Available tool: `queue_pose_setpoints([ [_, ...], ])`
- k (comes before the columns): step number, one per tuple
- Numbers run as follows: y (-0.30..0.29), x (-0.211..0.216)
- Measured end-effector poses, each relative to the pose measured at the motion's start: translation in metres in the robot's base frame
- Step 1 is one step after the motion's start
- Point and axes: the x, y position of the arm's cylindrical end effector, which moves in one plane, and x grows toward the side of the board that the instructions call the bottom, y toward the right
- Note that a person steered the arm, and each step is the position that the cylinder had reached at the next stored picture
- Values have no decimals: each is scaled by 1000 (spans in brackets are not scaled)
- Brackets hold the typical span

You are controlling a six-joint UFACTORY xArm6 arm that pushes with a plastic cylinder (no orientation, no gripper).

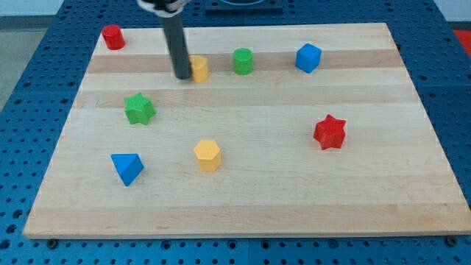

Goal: Place the yellow heart towards the top center of the board

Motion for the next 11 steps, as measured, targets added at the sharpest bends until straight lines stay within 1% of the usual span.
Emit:
queue_pose_setpoints([
  [1,-2,2],
  [2,-13,31],
  [3,3,33],
  [4,28,10],
  [5,28,-35],
  [6,28,-58],
  [8,18,-31],
  [9,32,-39],
  [10,48,-66],
  [11,52,-76],
])
